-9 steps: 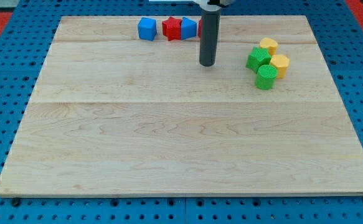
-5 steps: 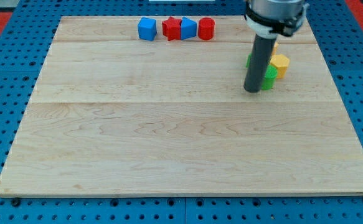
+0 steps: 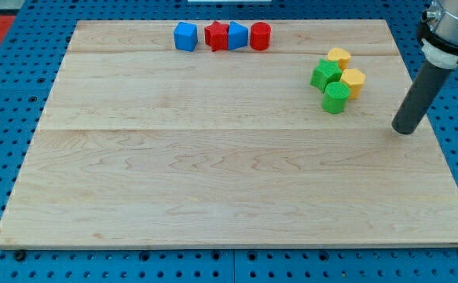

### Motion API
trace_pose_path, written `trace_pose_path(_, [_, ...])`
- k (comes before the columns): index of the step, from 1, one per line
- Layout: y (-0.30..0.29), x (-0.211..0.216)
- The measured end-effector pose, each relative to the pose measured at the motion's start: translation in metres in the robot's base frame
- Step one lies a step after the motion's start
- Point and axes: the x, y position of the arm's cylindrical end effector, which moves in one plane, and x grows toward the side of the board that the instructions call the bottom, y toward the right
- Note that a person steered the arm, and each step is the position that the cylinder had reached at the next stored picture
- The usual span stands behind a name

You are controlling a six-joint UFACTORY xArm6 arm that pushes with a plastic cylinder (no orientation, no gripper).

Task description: Nudge the yellow heart

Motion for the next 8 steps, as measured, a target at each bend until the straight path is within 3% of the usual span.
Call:
trace_pose_path(4, [0.031, -0.008])
trace_pose_path(8, [0.006, -0.106])
